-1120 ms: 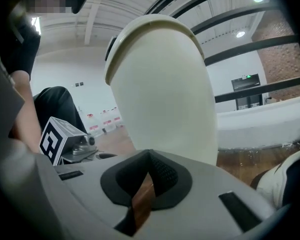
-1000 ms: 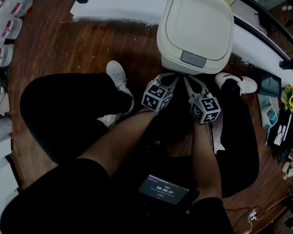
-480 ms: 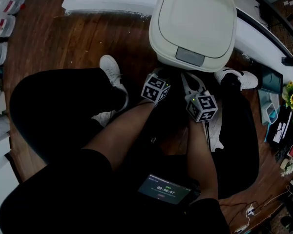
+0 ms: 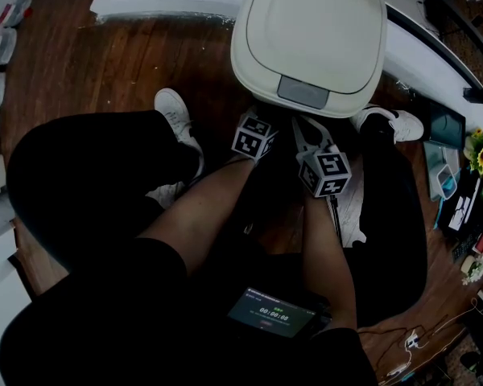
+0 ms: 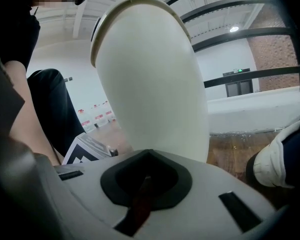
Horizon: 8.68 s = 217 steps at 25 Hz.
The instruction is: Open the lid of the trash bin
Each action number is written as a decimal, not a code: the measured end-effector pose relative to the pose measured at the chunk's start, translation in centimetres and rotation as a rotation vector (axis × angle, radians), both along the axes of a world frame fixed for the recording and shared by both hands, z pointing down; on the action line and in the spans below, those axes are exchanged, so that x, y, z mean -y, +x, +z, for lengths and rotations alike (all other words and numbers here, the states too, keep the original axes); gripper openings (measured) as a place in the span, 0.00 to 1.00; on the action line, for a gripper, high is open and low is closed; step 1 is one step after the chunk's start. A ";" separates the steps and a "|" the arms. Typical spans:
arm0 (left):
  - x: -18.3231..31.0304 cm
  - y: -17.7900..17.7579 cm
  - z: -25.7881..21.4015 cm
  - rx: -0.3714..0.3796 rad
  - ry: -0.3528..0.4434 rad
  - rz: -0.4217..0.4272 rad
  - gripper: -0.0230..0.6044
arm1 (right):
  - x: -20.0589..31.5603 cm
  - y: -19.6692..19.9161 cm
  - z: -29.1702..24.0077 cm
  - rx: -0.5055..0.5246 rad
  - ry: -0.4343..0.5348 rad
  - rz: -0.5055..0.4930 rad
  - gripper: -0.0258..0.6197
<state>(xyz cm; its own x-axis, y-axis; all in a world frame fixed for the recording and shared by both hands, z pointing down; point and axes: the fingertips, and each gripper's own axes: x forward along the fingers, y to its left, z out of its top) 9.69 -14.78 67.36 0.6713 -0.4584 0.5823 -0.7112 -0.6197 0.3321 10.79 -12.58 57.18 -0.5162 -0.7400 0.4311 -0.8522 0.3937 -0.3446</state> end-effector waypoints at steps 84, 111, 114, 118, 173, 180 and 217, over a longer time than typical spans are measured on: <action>1.6 1.0 4.9 0.165 -0.252 -0.156 0.08 | -0.3 3.3 1.6 0.004 -0.071 0.079 0.08; 1.4 1.0 4.9 0.186 -0.215 -0.095 0.08 | -0.1 2.7 1.4 -0.005 -0.063 0.067 0.08; 1.4 1.0 4.8 0.188 -0.212 -0.091 0.08 | -0.2 2.6 1.4 -0.009 -0.062 0.064 0.08; 1.3 0.9 4.8 0.190 -0.214 -0.088 0.08 | -0.3 2.5 1.3 -0.010 -0.065 0.059 0.08; -1.5 0.7 -1.1 0.009 0.009 0.040 0.09 | -1.5 1.0 -1.0 0.050 -0.028 0.004 0.09; -4.4 -1.7 -7.9 -0.061 0.087 0.097 0.09 | -3.5 -0.7 -4.5 0.028 0.033 -0.074 0.08; -14.8 -7.9 -44.9 -0.365 0.642 0.342 0.09 | -12.9 -6.6 -37.1 0.007 0.616 -0.280 0.09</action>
